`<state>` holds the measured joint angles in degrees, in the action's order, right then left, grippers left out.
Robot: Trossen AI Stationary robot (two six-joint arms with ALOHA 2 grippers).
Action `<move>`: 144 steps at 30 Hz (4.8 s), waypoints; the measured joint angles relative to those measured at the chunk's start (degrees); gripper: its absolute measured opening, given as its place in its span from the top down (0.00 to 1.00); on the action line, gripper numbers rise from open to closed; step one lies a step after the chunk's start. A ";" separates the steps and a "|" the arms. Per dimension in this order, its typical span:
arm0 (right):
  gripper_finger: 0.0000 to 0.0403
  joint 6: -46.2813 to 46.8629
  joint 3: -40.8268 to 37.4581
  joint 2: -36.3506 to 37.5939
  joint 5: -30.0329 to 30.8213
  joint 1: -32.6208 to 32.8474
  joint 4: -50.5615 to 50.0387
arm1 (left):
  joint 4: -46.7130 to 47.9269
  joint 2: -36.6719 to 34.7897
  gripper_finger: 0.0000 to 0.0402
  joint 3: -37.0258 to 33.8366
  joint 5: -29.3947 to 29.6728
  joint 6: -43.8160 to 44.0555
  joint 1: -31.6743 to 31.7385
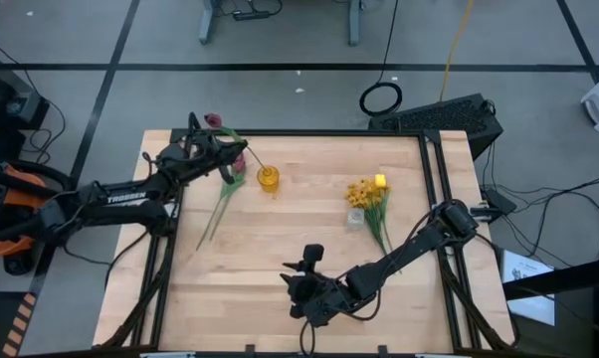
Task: Sort flowers into vase by color
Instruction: Put the red flower into the yellow vase
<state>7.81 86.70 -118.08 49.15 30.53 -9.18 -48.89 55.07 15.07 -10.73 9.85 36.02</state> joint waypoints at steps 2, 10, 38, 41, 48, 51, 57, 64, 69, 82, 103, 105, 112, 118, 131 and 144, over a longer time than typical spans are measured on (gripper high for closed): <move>0.67 -0.77 0.00 0.00 -0.01 -0.40 -0.05 | -1.03 1.06 0.98 0.00 0.56 0.25 -0.03; 0.67 -1.68 0.00 0.02 -2.92 -1.82 -0.11 | -2.96 4.37 0.95 0.00 4.16 4.85 -0.34; 0.67 -1.00 0.00 0.04 -4.61 -2.00 -0.06 | 0.27 7.63 0.93 0.00 7.94 9.12 -2.79; 0.67 -1.00 0.00 0.07 -4.63 -2.00 -0.07 | 0.55 7.63 0.93 0.00 9.10 9.51 -2.85; 0.67 -1.00 0.00 0.07 -4.63 -2.00 -0.05 | 0.19 7.63 0.93 0.00 12.36 10.89 -4.88; 0.67 -1.00 0.00 0.07 -4.64 -2.00 -0.05 | 0.16 7.63 0.93 0.00 12.97 11.82 -6.06; 0.67 -1.00 0.00 0.07 -4.68 -2.00 -0.05 | 0.22 7.63 0.92 0.00 14.84 12.36 -7.72; 0.67 -1.00 0.00 0.07 -4.68 -2.00 -0.07 | 1.31 7.63 0.75 0.00 17.71 13.27 -8.82; 0.67 -1.00 0.00 0.07 -4.70 -2.00 -0.10 | 4.64 7.61 0.64 0.00 17.39 14.61 -8.82; 0.67 0.18 0.00 0.07 -5.88 -1.97 -2.03 | 11.09 7.61 0.61 0.02 13.88 13.38 -11.64; 0.67 2.01 0.00 0.07 -5.98 -1.86 -3.64 | 37.58 1.31 0.61 0.02 15.66 18.19 -17.91; 0.67 2.01 0.00 0.07 -5.97 -1.84 -3.64 | 41.52 -0.05 0.61 0.02 17.13 19.72 -19.16; 0.67 2.01 0.00 0.07 -5.97 -1.86 -3.61 | 58.44 -5.98 0.61 1.37 21.36 26.98 -24.18; 0.67 2.01 0.00 0.07 -5.97 -1.86 -3.57 | 72.86 -8.63 0.62 5.52 25.44 33.86 -28.87; 0.67 2.01 0.00 0.07 -5.97 -1.86 -3.50 | 91.88 -7.43 0.62 7.87 29.68 38.28 -30.13; 0.67 1.99 0.00 0.07 -6.02 -1.86 -2.98 | 87.00 -0.60 0.62 6.92 31.83 32.20 -30.08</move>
<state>9.80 86.70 -118.02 43.12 28.67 -12.16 38.11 54.47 21.99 21.10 42.05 5.94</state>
